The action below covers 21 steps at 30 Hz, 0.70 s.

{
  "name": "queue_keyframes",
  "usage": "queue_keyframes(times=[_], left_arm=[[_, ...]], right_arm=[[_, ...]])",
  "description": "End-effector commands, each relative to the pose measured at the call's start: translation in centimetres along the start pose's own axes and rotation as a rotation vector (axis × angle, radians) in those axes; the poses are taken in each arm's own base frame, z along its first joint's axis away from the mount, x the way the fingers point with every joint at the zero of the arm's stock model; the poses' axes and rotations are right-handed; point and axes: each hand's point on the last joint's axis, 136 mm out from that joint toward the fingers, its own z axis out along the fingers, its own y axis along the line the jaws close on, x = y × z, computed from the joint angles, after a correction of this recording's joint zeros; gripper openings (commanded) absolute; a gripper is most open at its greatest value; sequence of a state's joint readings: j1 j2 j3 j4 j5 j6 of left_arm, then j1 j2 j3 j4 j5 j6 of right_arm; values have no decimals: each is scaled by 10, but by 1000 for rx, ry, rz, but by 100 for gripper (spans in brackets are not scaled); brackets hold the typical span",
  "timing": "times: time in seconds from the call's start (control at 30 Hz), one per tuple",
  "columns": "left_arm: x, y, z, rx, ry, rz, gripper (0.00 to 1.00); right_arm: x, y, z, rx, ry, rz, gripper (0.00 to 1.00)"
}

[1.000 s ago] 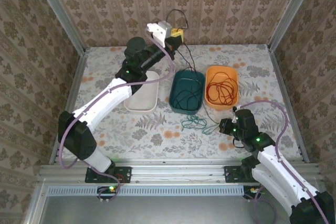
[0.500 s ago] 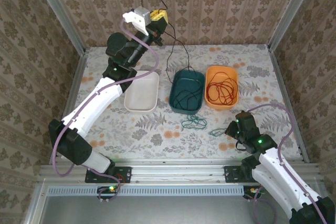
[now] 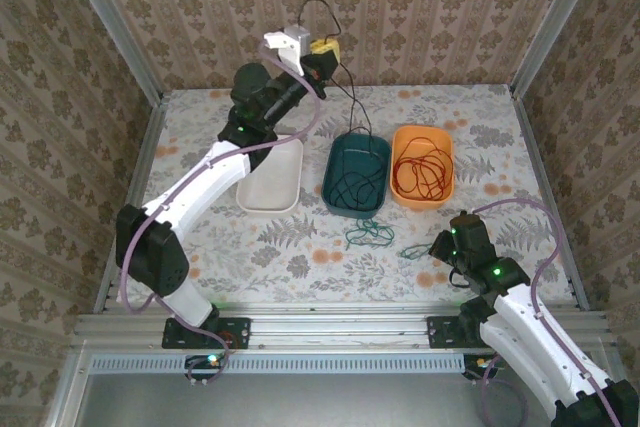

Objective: Untangle the cables

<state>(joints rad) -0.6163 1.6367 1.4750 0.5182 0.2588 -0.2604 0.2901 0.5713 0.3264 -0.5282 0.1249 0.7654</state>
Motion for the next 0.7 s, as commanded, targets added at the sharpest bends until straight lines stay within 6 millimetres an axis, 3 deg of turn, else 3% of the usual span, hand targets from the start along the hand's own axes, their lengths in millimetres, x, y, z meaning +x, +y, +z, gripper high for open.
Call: queue_keyframes(times=[0.0, 0.13, 0.27, 0.4, 0.5, 0.67], left_arm=[[46, 1, 4, -33, 103, -39, 0], [121, 16, 0, -152, 303, -31, 0], [194, 18, -7, -219, 526, 15, 0], [260, 24, -18, -253, 751, -56, 0], [295, 27, -25, -272, 886, -97, 0], [332, 34, -34, -315, 1042, -143, 0]], right_arm=[[-5, -1, -4, 12, -10, -4, 0], [-8, 3, -7, -1, -13, -24, 0], [-10, 7, -8, -14, -17, -38, 0], [-11, 10, -8, -24, -12, -49, 0], [-12, 11, -9, -24, -12, -52, 0], [-12, 14, -10, -36, -11, -59, 0]])
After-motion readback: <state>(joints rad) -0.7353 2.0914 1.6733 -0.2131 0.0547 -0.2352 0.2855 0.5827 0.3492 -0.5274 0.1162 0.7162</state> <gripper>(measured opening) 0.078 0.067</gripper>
